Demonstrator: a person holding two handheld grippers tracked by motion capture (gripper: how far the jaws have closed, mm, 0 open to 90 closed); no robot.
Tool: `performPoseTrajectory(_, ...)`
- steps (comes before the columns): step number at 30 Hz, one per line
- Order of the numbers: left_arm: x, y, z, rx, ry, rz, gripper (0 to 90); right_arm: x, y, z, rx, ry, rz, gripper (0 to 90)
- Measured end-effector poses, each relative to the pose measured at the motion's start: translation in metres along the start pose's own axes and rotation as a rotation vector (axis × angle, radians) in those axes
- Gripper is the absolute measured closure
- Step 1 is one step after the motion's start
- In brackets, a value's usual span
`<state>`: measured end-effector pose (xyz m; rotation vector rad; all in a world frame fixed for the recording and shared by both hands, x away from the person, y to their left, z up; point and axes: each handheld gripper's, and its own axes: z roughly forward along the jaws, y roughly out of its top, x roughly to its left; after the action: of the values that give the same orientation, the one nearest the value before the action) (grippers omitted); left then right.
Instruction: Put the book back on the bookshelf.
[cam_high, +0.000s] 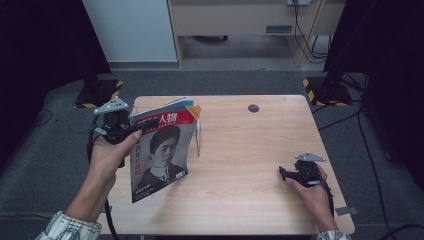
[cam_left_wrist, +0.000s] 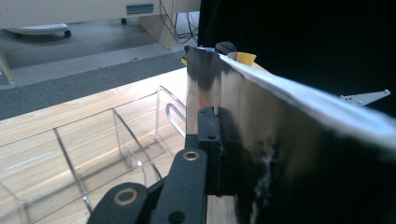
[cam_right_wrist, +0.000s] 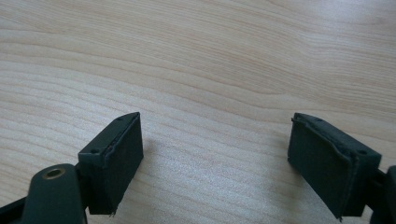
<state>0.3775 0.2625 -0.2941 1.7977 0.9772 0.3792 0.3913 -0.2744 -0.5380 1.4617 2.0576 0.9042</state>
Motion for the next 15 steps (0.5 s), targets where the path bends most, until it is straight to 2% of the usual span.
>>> performPoseTrajectory(15, 0.015, -0.003, -0.019, -0.016, 0.040, -0.021, 86.4, 0.000, 0.000, 0.000, 0.000, 0.001, 0.000, 18.2)
